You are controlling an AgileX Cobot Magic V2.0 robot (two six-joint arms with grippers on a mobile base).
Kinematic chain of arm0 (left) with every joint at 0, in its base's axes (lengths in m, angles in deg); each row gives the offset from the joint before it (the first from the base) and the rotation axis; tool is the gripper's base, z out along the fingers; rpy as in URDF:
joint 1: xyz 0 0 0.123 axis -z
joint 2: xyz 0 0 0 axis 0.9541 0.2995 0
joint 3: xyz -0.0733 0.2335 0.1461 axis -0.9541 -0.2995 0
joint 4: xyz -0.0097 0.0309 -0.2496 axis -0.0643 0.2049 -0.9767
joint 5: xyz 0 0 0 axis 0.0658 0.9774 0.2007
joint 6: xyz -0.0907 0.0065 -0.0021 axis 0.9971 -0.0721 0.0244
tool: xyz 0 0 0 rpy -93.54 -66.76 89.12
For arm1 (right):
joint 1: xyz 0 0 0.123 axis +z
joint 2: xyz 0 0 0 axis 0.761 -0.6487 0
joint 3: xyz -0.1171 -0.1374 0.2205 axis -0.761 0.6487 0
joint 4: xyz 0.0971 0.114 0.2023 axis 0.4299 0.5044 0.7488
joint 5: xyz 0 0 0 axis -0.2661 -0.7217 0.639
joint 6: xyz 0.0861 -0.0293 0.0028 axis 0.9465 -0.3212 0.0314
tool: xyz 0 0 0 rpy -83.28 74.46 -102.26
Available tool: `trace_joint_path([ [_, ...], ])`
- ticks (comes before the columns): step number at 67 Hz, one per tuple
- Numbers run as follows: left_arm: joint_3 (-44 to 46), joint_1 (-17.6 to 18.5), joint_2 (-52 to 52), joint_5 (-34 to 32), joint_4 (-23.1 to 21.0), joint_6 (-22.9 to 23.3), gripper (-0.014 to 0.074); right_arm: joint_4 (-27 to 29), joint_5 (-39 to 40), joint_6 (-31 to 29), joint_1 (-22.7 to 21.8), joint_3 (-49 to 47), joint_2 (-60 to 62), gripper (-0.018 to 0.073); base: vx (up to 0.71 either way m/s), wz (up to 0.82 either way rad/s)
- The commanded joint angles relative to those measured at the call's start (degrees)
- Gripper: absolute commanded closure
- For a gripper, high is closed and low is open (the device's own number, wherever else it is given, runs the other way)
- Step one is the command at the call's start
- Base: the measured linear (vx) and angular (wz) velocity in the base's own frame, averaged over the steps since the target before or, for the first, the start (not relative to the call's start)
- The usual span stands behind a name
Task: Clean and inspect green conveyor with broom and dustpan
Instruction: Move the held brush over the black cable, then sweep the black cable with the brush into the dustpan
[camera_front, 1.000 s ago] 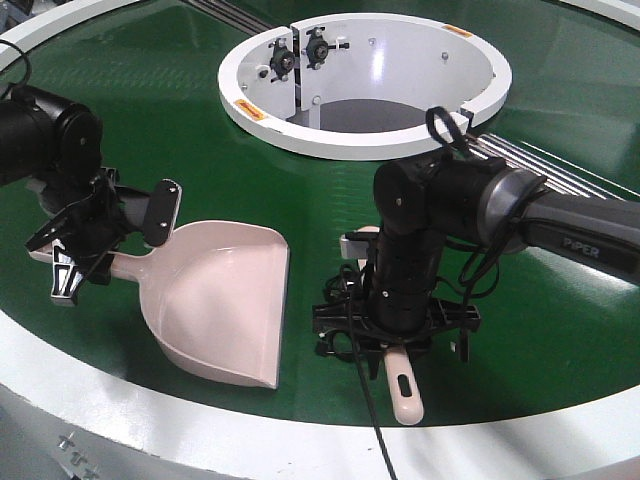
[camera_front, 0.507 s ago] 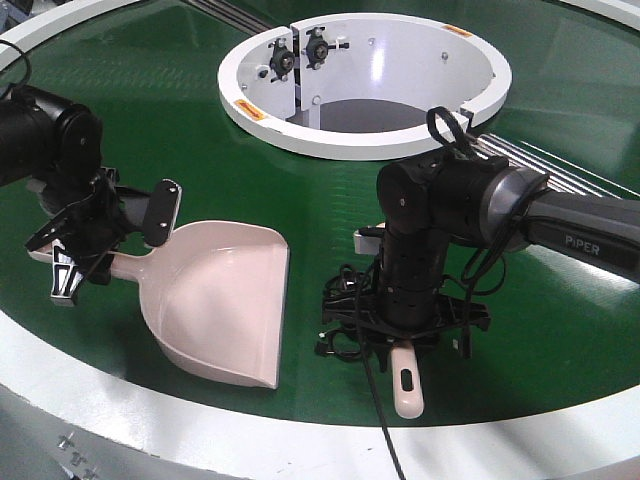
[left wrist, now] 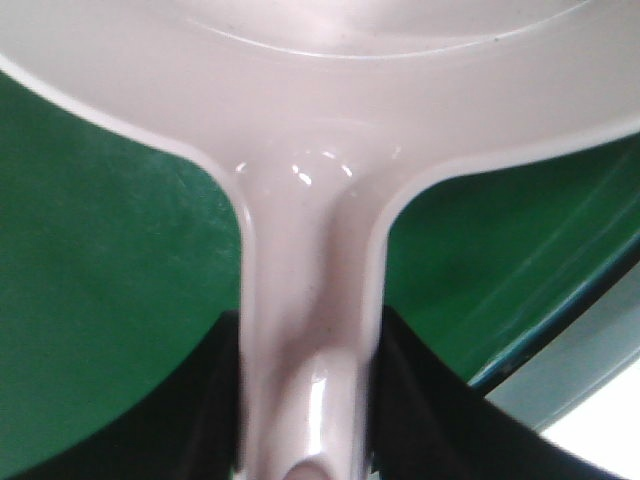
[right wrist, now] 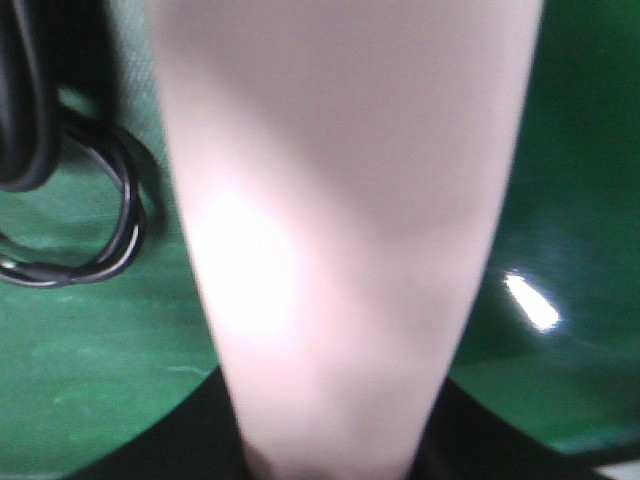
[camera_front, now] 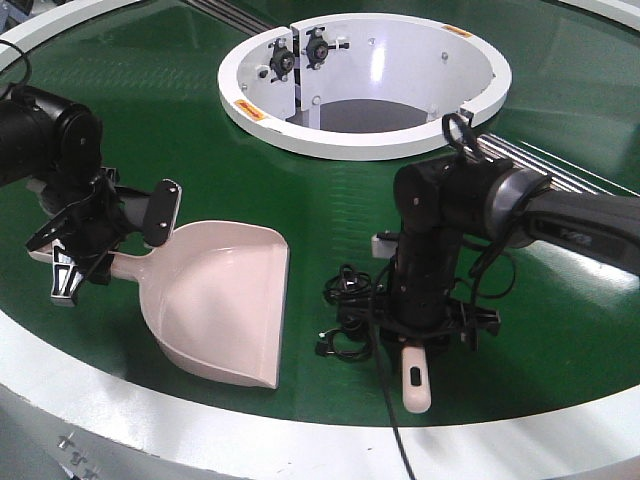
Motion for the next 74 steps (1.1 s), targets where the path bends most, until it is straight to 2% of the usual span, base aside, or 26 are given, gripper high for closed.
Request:
trace_joint_path([
  [1,1.62,0.37,-3.35,-0.73,-0.1,0.15,0.056,2.03,-4.16,-1.78,-0.16,-1.53,1.2,0.0564,0.0,0.0],
  [11,1.62,0.37,-3.35,-0.73,-0.15,0.15,0.0562,2.74,-4.16,-1.91,0.9,-1.53,-0.27,0.0564,0.0,0.0],
  [35,1.62,0.37,-3.35,-0.73,-0.15,0.15,0.0561,9.4,-4.16,-4.02,2.7,-3.53,-2.76,0.0562,0.0,0.0],
  [48,1.62,0.37,-3.35,-0.73,-0.15,0.15,0.0561,12.42,-4.16,-4.75,5.59,-10.32,-6.32,0.0562,0.0,0.0],
  [63,1.62,0.37,-3.35,-0.73,-0.15,0.15,0.0561,21.55,-4.16,-9.13,9.82,-20.21,-13.16,0.0562,0.0,0.0],
  [74,1.62,0.37,-3.35,-0.73,-0.15,0.15,0.0561,21.92,-4.16,-10.18,12.27,-27.88,-15.95,0.0562,0.0,0.0],
])
